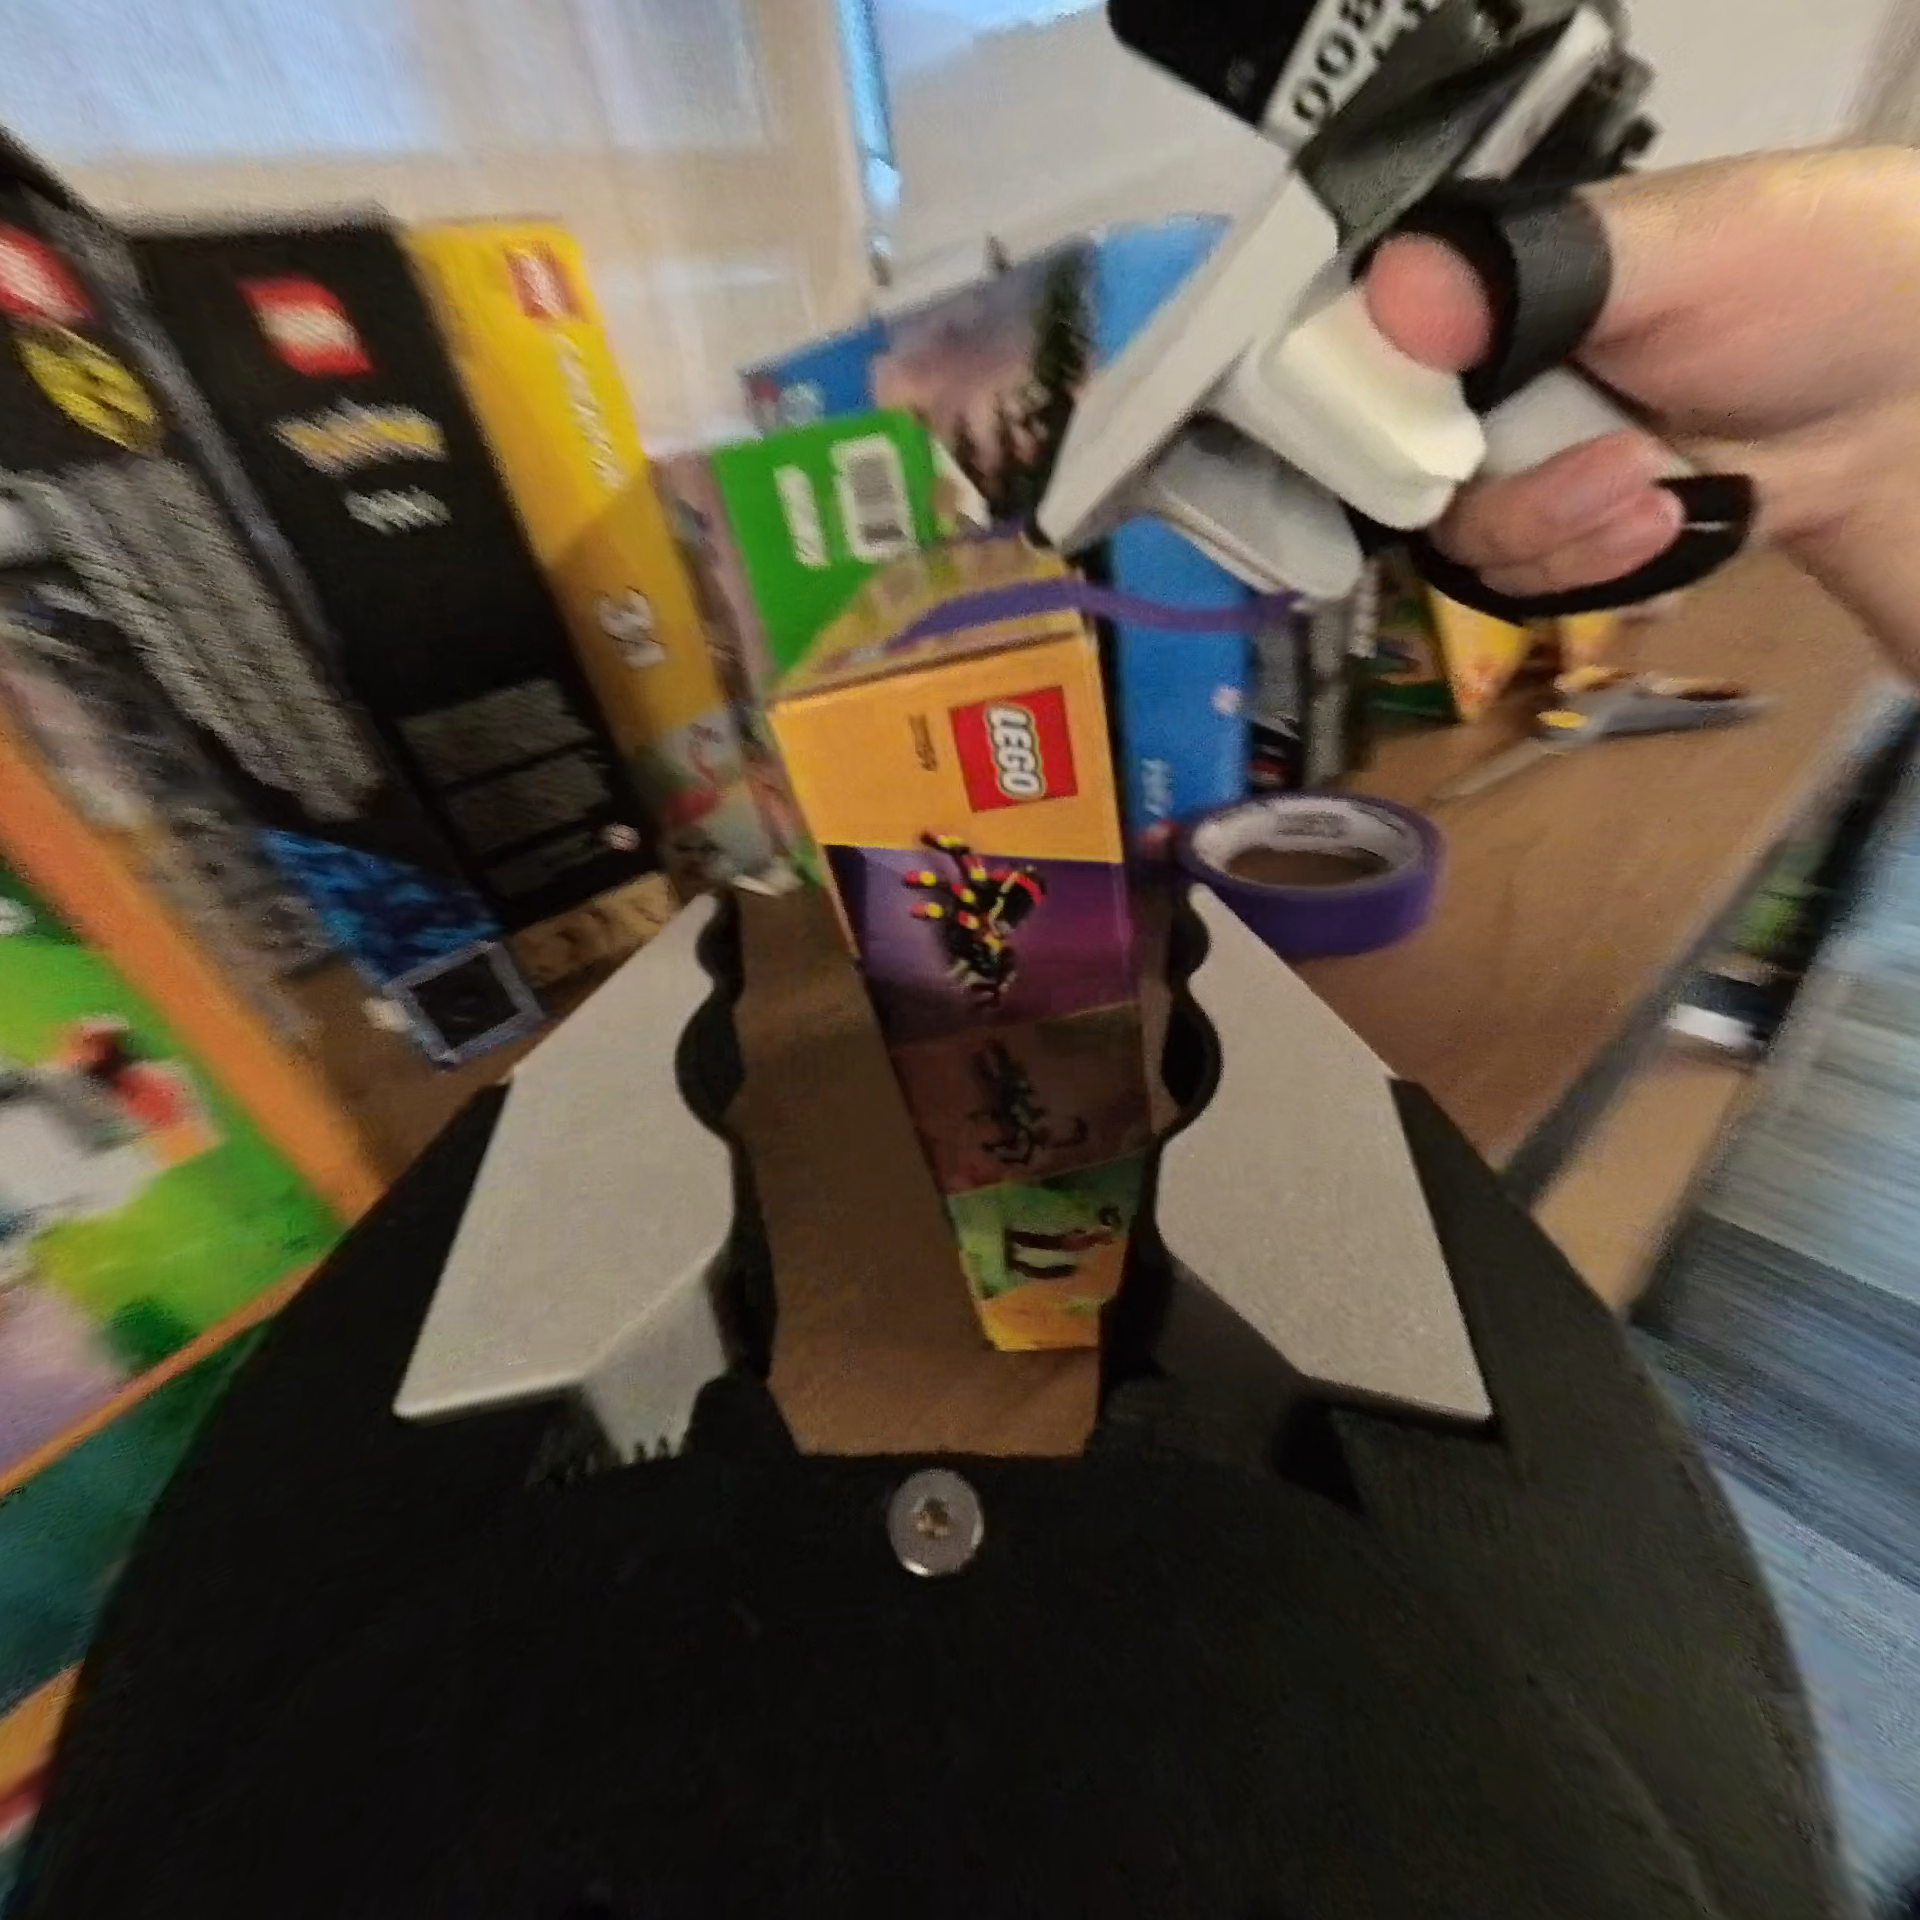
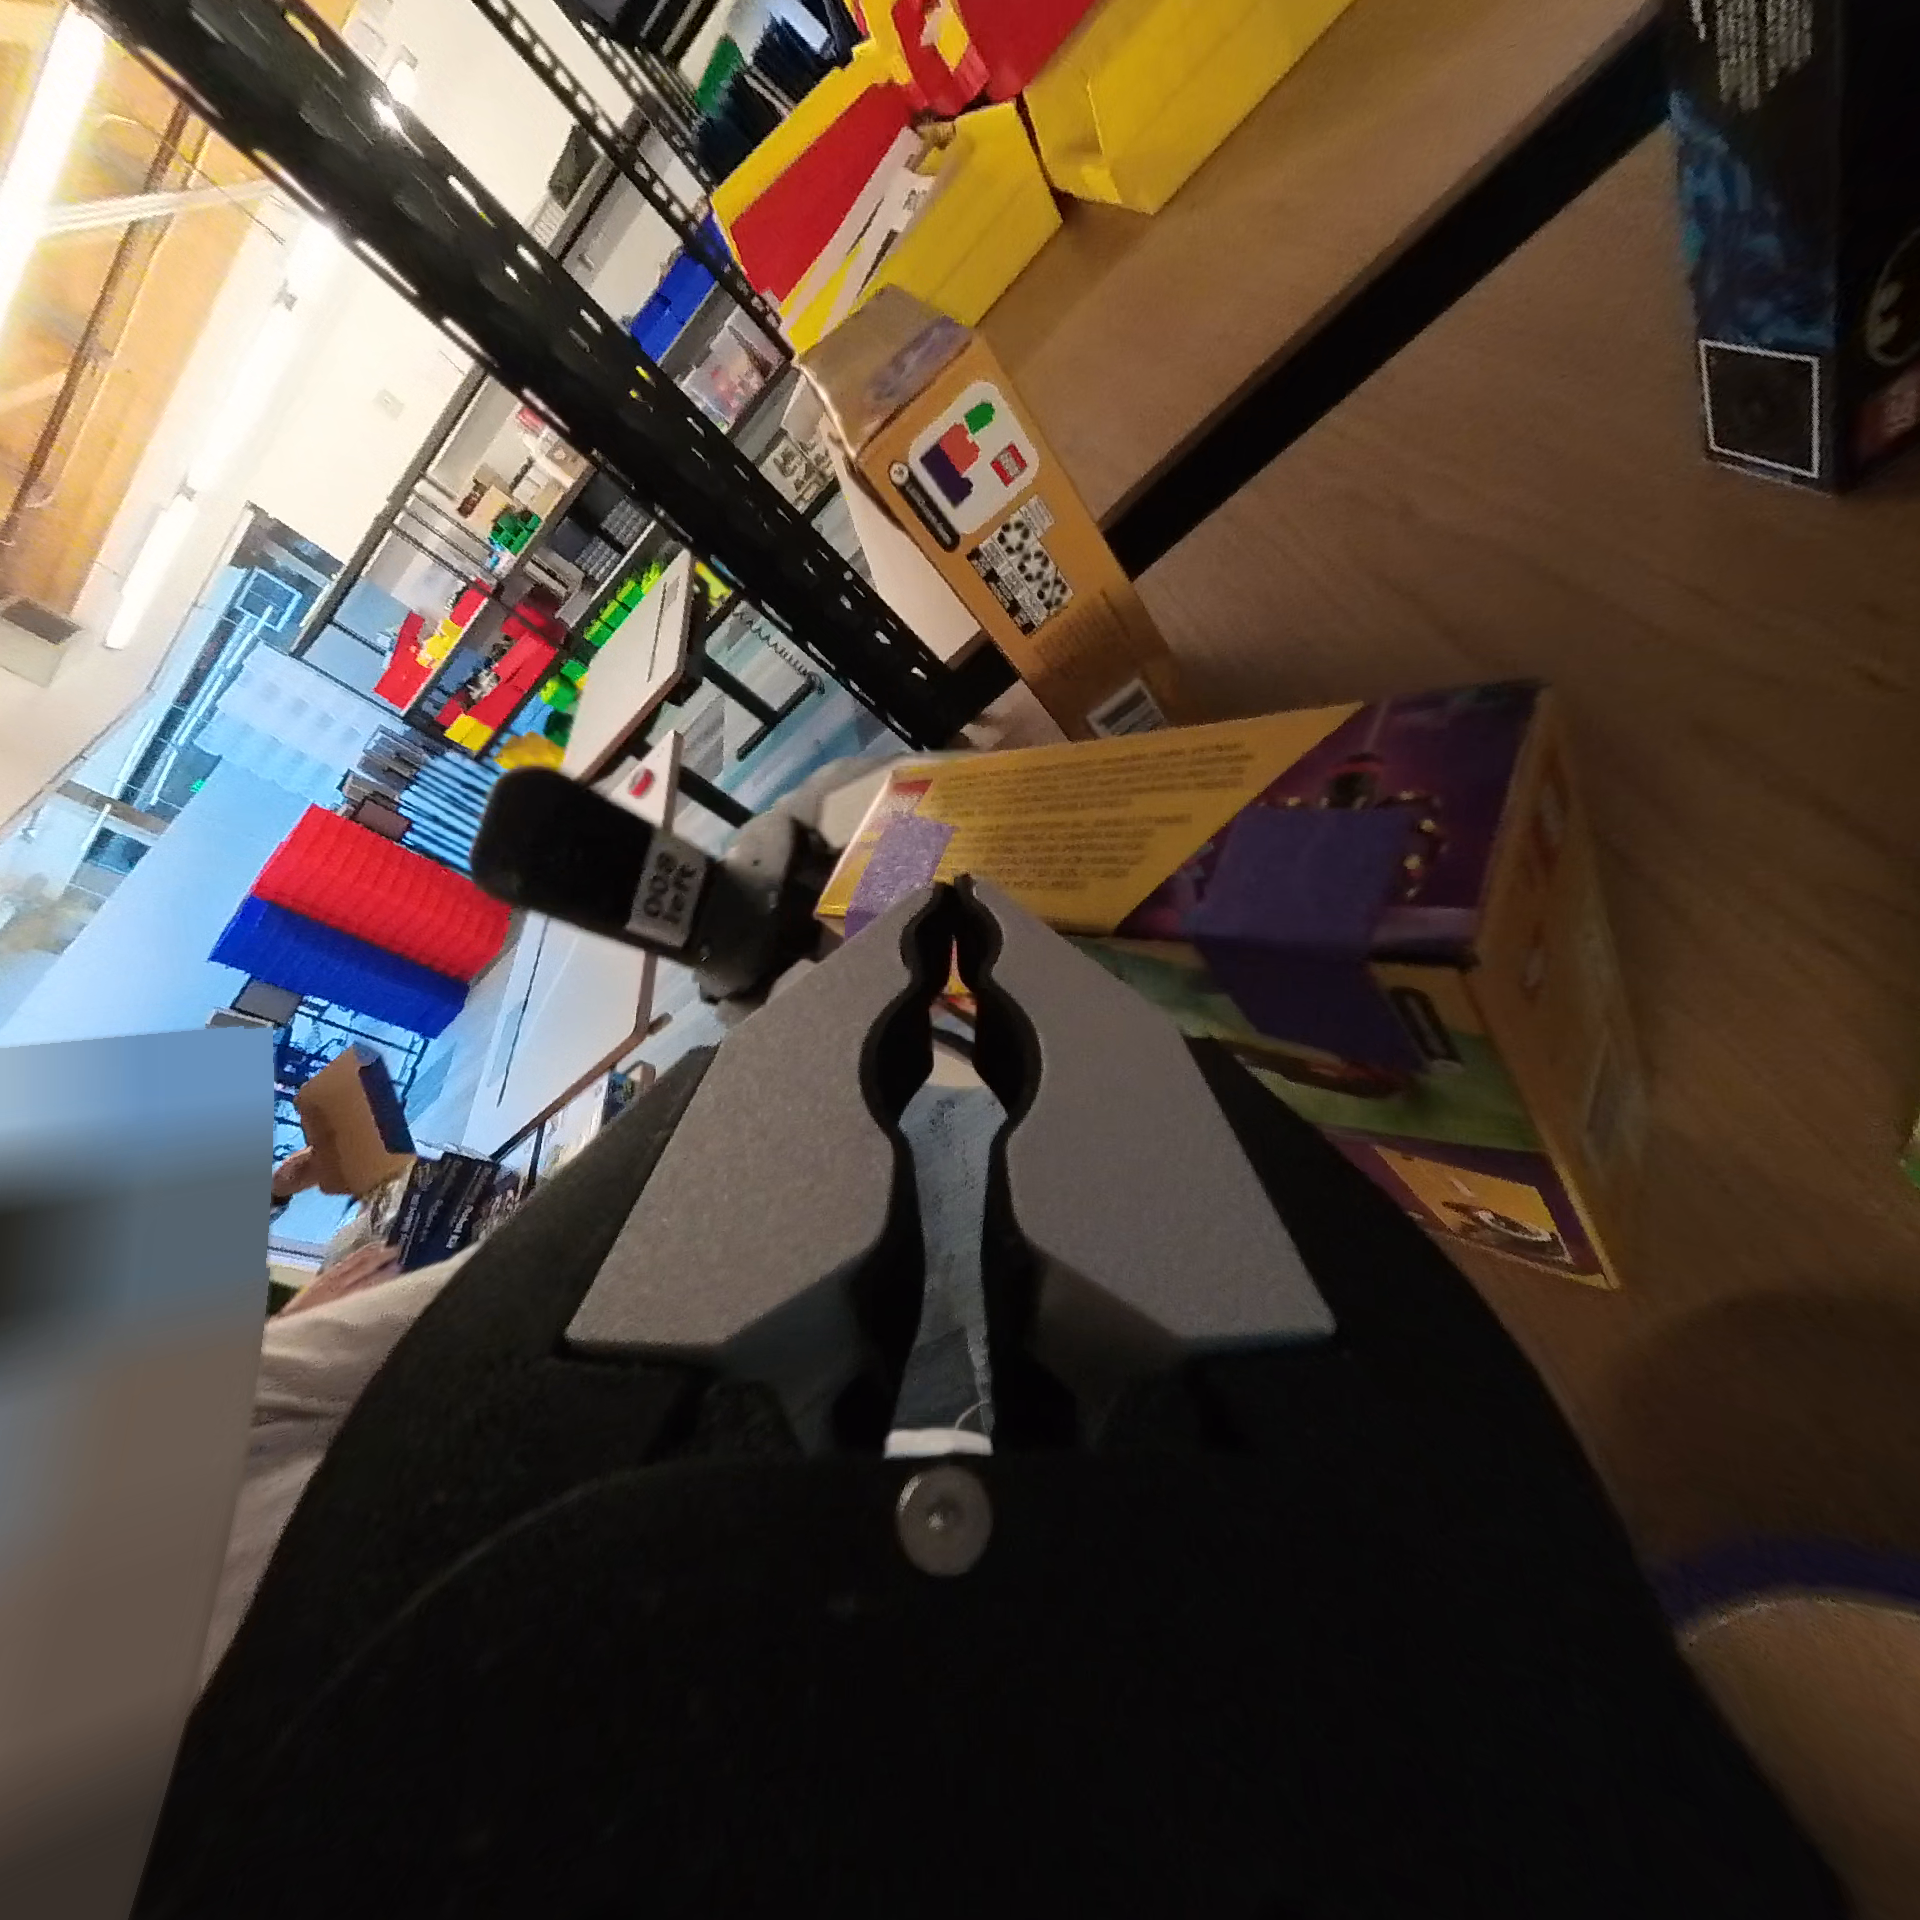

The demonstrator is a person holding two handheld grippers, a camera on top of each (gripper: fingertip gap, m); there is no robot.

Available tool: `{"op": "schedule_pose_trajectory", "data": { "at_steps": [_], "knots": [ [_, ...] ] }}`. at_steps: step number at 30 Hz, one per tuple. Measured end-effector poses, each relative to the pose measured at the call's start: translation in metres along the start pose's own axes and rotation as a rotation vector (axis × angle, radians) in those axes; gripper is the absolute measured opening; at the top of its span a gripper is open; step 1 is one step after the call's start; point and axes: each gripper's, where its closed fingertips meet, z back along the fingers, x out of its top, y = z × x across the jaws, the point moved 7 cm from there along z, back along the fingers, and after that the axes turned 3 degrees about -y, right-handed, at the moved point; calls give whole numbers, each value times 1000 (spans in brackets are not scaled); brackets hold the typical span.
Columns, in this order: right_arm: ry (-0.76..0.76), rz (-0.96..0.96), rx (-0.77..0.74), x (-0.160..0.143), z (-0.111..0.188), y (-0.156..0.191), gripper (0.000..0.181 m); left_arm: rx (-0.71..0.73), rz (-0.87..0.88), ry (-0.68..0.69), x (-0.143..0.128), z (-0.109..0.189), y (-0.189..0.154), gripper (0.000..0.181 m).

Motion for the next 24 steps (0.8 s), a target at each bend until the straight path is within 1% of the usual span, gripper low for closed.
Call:
{"op": "schedule_pose_trajectory", "data": {
  "at_steps": [1,2,3,4,5,7,9,11,14,15,16,17,18,20,21,22,23,24],
  "knots": [
    [11,-6,-2,0,0,-1,0,77,-49,-40,5,7,0,82],
    [18,-16,-2,1,0,-1,0,133,-112,-95,13,15,-2,79],
    [25,-24,-3,1,0,-1,0,158,-189,-144,21,23,-6,70],
    [34,-27,-4,1,0,-1,0,154,-276,-173,28,29,-11,65],
    [43,-30,-6,1,1,-1,0,136,-366,-174,34,31,-16,64],
    [55,-37,-12,1,2,-1,0,66,-520,-125,41,28,-24,62],
    [62,-35,-21,0,2,0,0,8,-619,-63,41,21,-25,63],
    [60,-36,-22,0,3,-1,0,-28,-678,-14,37,16,-24,60],
    [48,-41,7,0,4,-2,0,-27,-746,0,34,14,-24,55],
    [31,-11,16,1,4,-3,0,-21,-752,3,34,14,-23,53],
    [-17,24,8,1,6,-4,0,-15,-749,3,35,14,-22,50],
    [-102,49,22,0,11,-1,0,-14,-744,-1,36,14,-22,48],
    [-194,45,51,-3,19,4,6,-12,-744,-3,36,14,-22,47],
    [-338,-24,110,-19,34,8,9,3,-772,4,34,14,-21,50],
    [-379,-84,158,-30,35,8,16,11,-788,7,33,13,-21,51],
    [-380,-174,211,-40,31,6,29,13,-796,8,33,13,-21,52],
    [-368,-256,274,-48,27,5,34,10,-792,7,33,13,-21,51],
    [-366,-322,323,-53,23,5,34,2,-781,7,33,14,-21,50]
  ]
}}
